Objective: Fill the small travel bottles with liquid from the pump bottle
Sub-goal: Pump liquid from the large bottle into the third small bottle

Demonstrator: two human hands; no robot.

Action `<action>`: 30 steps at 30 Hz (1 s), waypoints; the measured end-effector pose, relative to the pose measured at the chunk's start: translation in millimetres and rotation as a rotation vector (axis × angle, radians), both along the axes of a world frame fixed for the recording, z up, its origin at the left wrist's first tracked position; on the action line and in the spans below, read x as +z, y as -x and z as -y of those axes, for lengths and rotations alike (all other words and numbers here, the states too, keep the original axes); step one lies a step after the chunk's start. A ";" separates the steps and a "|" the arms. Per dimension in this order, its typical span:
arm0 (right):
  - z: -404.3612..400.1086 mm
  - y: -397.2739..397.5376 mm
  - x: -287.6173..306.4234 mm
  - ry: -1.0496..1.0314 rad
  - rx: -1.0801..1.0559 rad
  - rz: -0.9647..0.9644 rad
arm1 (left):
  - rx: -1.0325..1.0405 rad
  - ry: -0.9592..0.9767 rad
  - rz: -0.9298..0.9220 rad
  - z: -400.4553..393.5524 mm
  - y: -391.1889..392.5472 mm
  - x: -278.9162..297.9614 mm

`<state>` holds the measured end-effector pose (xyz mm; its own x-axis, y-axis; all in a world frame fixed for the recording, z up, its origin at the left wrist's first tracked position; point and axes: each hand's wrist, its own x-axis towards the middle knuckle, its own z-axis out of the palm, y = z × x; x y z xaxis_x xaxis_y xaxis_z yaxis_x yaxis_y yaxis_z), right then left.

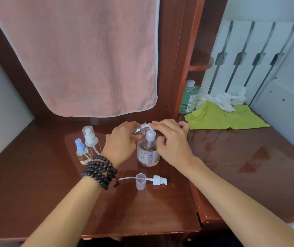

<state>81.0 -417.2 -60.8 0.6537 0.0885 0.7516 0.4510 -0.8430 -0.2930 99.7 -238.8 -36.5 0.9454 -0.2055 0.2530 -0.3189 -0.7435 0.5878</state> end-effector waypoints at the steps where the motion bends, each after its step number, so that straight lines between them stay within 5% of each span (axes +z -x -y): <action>1: -0.2 -0.9 0.1 -0.001 0.008 -0.010 | 0.000 0.001 -0.017 0.0 -0.1 -1.6; 30: -3.7 3.3 3.0 0.105 -0.007 0.064 | -0.006 -0.009 0.054 -2.7 5.0 9.0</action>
<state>77.7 -413.4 -57.8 0.6057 0.1641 0.7786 0.4595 -0.8710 -0.1739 94.7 -236.1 -27.5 0.9292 -0.2140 0.3012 -0.3544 -0.7467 0.5628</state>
